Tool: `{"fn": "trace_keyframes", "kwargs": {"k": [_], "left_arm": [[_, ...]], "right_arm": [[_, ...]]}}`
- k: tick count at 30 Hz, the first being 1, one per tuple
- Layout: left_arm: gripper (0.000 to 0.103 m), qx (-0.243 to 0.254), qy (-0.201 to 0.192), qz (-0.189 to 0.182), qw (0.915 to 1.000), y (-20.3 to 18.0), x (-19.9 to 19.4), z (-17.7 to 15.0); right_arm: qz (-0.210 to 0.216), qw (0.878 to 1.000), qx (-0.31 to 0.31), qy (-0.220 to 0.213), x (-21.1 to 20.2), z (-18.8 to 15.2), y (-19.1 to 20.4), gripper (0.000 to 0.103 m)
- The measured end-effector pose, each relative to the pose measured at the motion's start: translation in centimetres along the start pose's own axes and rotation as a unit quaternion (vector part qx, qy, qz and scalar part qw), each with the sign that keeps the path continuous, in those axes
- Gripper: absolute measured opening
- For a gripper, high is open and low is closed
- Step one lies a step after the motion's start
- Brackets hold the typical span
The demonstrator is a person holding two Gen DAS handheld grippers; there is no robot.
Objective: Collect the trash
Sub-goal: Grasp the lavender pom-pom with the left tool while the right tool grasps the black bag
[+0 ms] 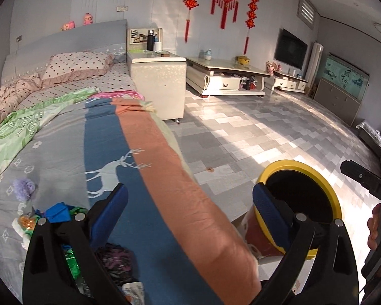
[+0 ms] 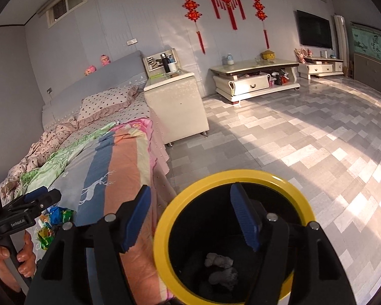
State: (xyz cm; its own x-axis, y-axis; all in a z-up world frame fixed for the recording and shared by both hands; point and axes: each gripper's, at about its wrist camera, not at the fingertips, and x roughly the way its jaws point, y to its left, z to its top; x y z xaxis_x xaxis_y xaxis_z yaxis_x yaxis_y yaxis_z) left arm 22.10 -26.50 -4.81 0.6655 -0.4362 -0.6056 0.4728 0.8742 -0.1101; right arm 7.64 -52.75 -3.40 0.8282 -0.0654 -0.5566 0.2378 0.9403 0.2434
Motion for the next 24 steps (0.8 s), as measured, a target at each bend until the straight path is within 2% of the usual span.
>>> {"fn": "trace_keyframes", "kwargs": {"k": [8,14,19,24], "left_arm": [[0.094,-0.033,-0.014,0.068,0.997,8.8,-3.4,-0.6],[0.094,-0.064,-0.014,0.122,0.9904,15.8,-4.2,-1.1],[0.094,-0.087,-0.005,0.167,0.9821,22.0,-4.0,-1.5],[0.094,-0.11,0.014,0.203,0.9728,27.9,-2.6,-1.8]], "right_arm": [[0.059,0.997,-0.055,0.01,0.9,0.3,7.6,0.062],[0.098,0.99,-0.094,0.03,2.7,-0.5,13.3,0.062],[0.13,0.982,-0.126,0.061,5.2,-2.2,17.8,0.062],[0.162,0.966,-0.17,0.105,8.0,-4.9,22.5,0.062]]}}
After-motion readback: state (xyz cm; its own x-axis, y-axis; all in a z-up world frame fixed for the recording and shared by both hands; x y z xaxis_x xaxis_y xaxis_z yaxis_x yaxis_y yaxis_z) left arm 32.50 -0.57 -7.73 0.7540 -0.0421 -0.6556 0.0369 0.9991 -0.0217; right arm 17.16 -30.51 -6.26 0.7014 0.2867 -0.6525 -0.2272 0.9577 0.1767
